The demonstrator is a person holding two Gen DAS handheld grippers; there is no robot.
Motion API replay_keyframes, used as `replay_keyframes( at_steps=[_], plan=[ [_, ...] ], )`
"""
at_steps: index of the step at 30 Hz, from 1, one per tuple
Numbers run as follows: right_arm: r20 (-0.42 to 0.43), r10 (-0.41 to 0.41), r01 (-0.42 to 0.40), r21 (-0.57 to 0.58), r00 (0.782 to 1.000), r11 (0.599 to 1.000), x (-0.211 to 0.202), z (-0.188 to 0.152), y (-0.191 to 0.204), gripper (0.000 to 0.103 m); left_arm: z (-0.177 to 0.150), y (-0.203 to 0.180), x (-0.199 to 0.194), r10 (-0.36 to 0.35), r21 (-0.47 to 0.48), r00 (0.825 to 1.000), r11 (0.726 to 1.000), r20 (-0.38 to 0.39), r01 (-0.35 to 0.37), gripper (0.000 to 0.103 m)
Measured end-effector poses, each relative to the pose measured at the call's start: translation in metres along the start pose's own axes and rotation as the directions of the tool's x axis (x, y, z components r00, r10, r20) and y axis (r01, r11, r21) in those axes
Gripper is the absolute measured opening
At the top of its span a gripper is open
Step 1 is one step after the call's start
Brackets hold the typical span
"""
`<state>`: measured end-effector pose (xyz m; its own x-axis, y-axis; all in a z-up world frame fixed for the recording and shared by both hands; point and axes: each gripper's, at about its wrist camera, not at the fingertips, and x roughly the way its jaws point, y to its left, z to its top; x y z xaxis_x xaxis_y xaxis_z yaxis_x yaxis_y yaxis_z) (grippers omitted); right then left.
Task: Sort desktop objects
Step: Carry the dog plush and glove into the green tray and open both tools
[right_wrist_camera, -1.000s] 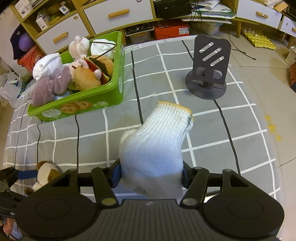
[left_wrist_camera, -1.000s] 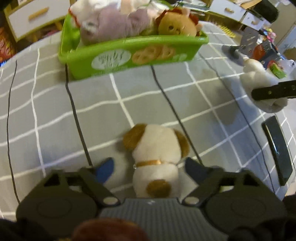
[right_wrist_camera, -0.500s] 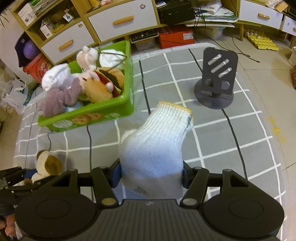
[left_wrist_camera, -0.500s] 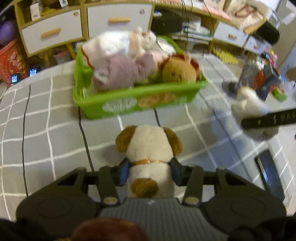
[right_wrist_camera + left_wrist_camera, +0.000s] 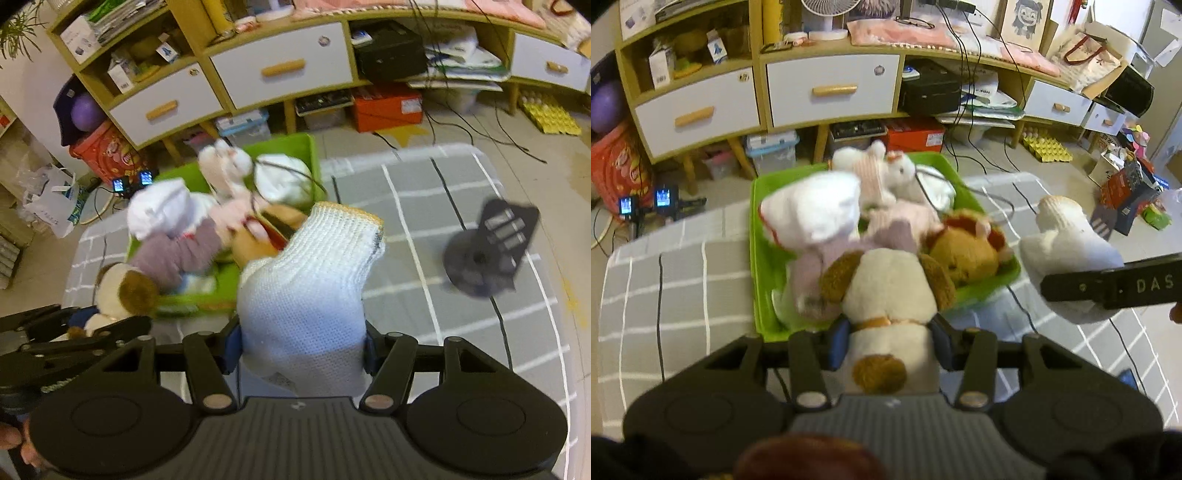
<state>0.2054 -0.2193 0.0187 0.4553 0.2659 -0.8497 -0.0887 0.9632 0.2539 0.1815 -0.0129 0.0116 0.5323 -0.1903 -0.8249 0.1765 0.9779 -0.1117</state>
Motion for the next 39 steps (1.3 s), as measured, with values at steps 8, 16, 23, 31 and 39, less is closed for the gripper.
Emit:
replay_keyframes(
  at_steps=[8, 16, 23, 31, 39],
  plan=[
    [0.023, 0.025, -0.024, -0.017, 0.999, 1.000, 0.024, 0.038, 0.020, 0.061, 0.034, 0.009, 0.032, 0.019, 0.006, 0.999, 1.000, 0.032, -0.019, 0.044],
    [0.062, 0.044, -0.043, -0.014, 0.997, 0.999, 0.050, 0.072, 0.026, 0.061, 0.064, 0.019, 0.050, 0.030, -0.001, 0.998, 1.000, 0.062, -0.030, 0.044],
    [0.051, 0.089, -0.089, -0.016, 0.995, 0.996, 0.079, 0.082, 0.033, 0.061, 0.076, 0.037, 0.066, 0.065, -0.018, 0.996, 0.998, 0.058, -0.064, 0.044],
    [0.015, 0.147, -0.147, 0.051, 0.989, 0.988, 0.109, 0.077, 0.019, 0.061, 0.069, 0.046, 0.079, 0.036, -0.026, 0.998, 0.999, 0.044, -0.035, 0.045],
    [0.004, 0.142, -0.142, 0.084, 0.990, 0.986, 0.101, 0.081, 0.019, 0.066, 0.063, 0.046, 0.072, -0.001, -0.025, 0.997, 1.000, 0.079, 0.003, 0.058]
  ],
)
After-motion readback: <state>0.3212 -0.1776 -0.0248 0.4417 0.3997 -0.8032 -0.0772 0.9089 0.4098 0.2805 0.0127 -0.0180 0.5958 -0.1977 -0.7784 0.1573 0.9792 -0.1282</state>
